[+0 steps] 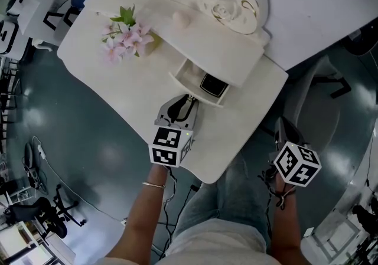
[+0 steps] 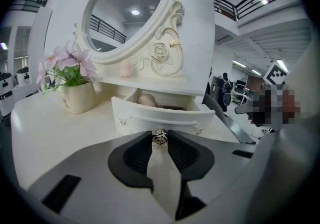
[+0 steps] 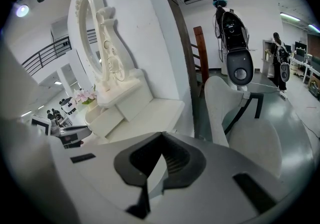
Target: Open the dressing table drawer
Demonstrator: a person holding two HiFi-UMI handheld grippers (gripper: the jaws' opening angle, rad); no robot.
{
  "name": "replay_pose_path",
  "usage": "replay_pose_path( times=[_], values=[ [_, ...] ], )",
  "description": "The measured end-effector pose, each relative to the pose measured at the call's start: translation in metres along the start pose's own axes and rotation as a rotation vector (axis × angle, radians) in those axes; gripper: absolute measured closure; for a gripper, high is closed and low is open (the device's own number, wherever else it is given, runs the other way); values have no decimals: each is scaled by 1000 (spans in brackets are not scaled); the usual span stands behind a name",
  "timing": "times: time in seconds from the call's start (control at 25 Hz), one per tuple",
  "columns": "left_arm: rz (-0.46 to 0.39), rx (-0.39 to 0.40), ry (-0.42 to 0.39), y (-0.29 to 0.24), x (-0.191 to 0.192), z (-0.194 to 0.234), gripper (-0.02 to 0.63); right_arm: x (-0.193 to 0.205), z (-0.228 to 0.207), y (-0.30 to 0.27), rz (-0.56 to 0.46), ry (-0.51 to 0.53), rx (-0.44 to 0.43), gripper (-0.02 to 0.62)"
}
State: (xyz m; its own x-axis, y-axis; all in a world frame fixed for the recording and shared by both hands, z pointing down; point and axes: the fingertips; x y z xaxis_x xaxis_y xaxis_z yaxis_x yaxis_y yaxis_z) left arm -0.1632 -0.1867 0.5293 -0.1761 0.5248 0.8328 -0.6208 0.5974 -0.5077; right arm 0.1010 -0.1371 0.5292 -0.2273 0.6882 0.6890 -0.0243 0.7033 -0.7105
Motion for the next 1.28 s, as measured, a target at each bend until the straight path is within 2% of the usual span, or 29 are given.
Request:
replay_pose_path(
  times=[0.28, 0.48, 0.68, 0.92, 1.12, 1.28],
  values=[
    [-31, 32, 81, 0, 1, 1, 500, -16, 10, 0, -12, 34, -14, 588],
    [-31, -2, 89, 8, -1, 1, 481, -33, 25, 4, -25, 71, -40, 588],
    [-82, -63, 118, 28, -13, 8, 480, -56, 47, 7, -45, 117, -83, 588],
    [-196, -209, 182, 91, -47, 35, 482, -80, 84, 7, -63, 175, -164, 588],
    [-344, -429, 301, 177, -73, 75, 499, -116, 131, 9, -121, 250, -253, 588],
    [-430, -582, 298, 243, -94, 89, 545, -159, 175, 30, -222, 321, -338, 588]
  ],
)
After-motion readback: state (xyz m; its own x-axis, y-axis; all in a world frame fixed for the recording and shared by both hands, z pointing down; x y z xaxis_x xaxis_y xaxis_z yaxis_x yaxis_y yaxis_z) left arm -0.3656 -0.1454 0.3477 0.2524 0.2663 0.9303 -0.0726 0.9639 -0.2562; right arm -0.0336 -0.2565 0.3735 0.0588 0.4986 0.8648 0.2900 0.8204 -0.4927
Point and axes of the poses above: the fingertips, and each gripper's own axes: y backward along the fingers, z to its left, x out of its underside, and after that the axes turned 13 degrees about x, right-handed
